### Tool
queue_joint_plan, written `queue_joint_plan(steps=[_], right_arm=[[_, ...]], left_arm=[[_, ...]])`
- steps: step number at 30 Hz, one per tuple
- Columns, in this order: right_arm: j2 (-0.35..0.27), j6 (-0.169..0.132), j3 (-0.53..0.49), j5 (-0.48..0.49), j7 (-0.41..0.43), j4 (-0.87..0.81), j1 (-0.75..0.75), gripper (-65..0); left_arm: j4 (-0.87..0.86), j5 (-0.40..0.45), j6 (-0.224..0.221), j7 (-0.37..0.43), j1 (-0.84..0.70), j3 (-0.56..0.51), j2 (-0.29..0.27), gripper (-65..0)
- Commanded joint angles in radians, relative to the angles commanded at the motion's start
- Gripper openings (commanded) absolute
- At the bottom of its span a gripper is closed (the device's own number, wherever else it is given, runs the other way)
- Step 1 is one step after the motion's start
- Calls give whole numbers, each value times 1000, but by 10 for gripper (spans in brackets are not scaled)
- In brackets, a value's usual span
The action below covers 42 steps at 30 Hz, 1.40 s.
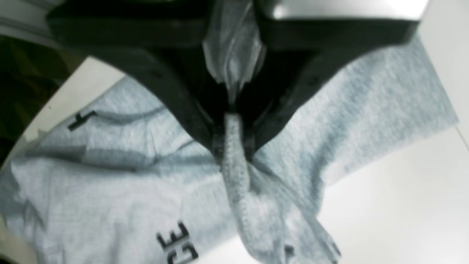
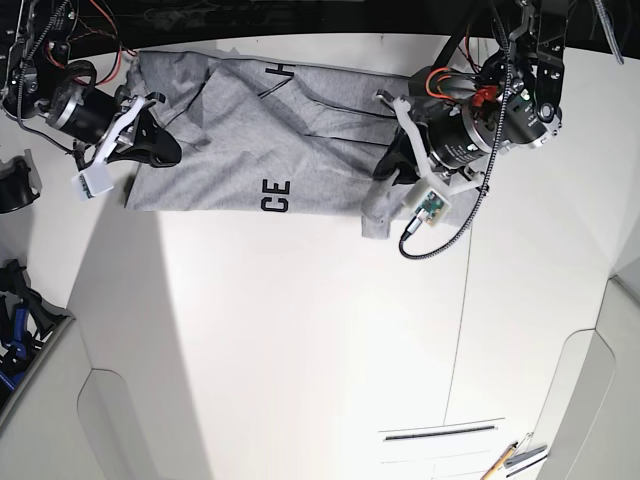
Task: Fold the T-shirt properly
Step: 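Lift the strip end with the left gripper and fold it toward the right gripper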
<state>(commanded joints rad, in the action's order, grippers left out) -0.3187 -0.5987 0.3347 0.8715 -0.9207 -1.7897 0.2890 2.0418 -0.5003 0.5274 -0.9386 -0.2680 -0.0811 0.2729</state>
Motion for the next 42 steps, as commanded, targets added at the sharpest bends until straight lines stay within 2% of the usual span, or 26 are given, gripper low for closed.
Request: queue_joint_plan(steps=[3,4,5,8,9,10,14,17,18,20,24,27,35,42], right_arm=[[0,0,1,-1,0,0,0,-627],[0,0,5,-1,0,0,0,-599],[0,0,12,-1,0,0,0,-550],[0,1,49,-1,1,0,0,-347],[0,1,69,-1,1,0,-1,-304],[0,3,92,-1,1,0,0,-281],[0,27,197,-19,1,0,0,-274],[0,27,225,-20,-8,12,3,-274],[0,27,224,-19,-9,30,3,-264],[0,26,219,-1,-7,95,2,-195],[0,9,207,48,-10,224,2,-196],[1,8,171,92,-32,283,2,-196],[3,6,72,117,-46,304,0,-196],[73,-4,56,131,-56,301,0,-199]], left_arm=[[-45,-15,0,14,2,0,-28,-650],[-54,-19,0,29,2,-3,-30,-650],[-60,-19,0,45,2,-8,-30,-601],[-60,-19,5,60,2,-17,-39,-346],[-60,-24,8,60,2,-17,-45,-290],[-60,-47,8,60,2,-17,-49,-262],[-60,-130,8,58,2,-18,-77,-257],[-60,-169,8,59,2,-18,-82,-258],[-59,-177,8,59,2,-18,-82,-258],[-45,-184,8,50,2,-18,-82,-259],[12,-167,8,39,1,3,-69,-259],[12,-166,8,29,-1,53,-64,-259],[12,-169,8,23,2,136,-64,-259],[12,-169,8,13,2,194,-39,-259]])
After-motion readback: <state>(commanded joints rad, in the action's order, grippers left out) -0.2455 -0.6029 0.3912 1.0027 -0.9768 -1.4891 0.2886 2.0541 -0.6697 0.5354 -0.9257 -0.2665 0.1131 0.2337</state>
